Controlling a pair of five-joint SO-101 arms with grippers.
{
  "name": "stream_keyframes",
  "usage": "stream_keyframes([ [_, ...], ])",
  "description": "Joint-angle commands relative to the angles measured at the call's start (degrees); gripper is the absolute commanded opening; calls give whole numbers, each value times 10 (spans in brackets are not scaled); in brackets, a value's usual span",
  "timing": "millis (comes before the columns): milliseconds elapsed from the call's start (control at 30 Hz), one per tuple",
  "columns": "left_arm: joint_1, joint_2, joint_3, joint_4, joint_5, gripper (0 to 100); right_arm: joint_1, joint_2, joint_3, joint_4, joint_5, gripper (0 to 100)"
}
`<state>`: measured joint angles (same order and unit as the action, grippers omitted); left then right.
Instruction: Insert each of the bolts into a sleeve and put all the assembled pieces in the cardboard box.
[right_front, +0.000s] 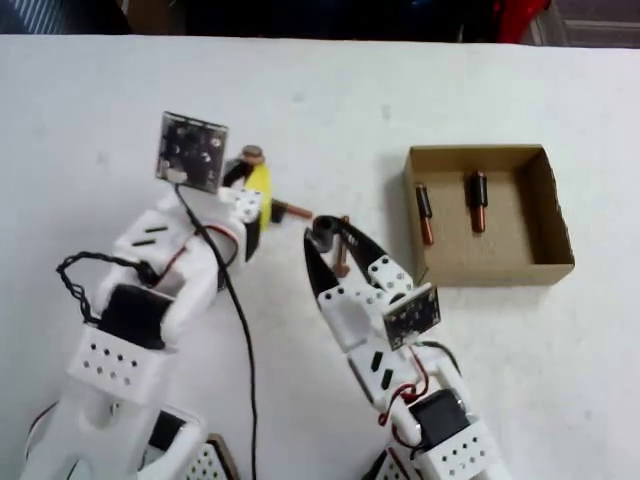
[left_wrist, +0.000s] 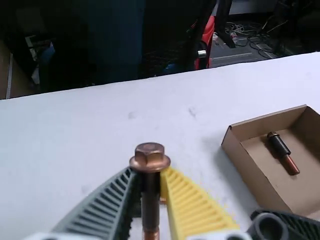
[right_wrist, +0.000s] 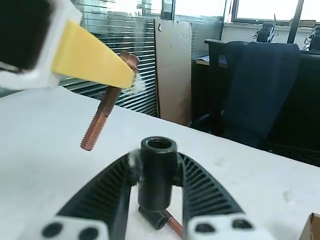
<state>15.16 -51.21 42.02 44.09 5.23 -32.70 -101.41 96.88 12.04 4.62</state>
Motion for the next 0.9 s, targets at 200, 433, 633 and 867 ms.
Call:
stream_keyframes([
  [200, 65, -55, -22, -63, -1, 20, 0, -9, 0, 27, -5, 16],
  [433, 67, -156, 63, -187, -1, 20, 0, -9, 0, 34, -5, 16],
  [633, 106, -211, 184, -341, -4, 20, -1, -7, 0, 35, -5, 16],
  [867, 109, -230, 273, -439, -4, 20, -4, -9, 0, 51, -5, 16],
])
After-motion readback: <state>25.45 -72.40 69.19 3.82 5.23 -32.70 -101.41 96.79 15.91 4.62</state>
